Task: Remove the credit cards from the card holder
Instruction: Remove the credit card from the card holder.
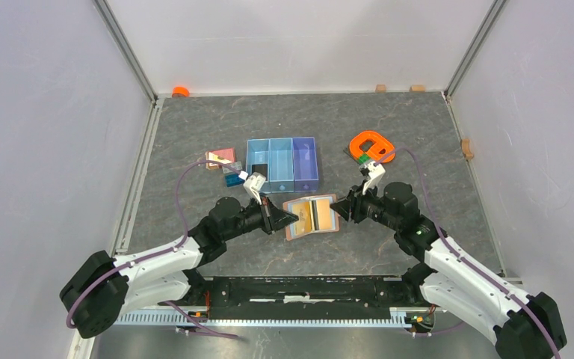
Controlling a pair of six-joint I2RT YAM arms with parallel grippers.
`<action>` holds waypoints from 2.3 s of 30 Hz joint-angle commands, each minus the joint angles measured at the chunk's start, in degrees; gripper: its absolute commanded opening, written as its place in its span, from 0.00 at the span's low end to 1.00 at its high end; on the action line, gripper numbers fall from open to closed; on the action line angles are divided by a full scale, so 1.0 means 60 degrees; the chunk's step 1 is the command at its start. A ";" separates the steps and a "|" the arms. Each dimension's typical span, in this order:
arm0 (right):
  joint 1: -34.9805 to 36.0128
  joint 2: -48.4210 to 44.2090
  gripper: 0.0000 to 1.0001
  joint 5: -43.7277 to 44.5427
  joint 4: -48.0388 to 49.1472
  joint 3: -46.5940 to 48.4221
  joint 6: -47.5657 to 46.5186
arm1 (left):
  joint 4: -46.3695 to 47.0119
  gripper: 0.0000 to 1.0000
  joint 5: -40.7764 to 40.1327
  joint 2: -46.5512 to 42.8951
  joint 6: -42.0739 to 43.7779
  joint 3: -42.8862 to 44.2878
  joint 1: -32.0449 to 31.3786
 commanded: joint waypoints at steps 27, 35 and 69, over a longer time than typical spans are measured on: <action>0.0002 -0.0230 0.51 -0.3842 0.2344 -0.0358 0.0197 | 0.0433 0.02 -0.0053 0.0220 -0.0576 0.0534 -0.0025; -0.0012 0.1123 0.45 -0.4326 0.3060 -0.0524 0.0922 | 0.1793 0.02 0.0907 0.0481 -0.1203 0.0366 -0.0006; -0.0904 0.1627 0.11 -0.6583 0.8241 -0.1957 0.4656 | 0.4360 0.02 0.2485 0.1196 -0.2280 0.0247 0.0023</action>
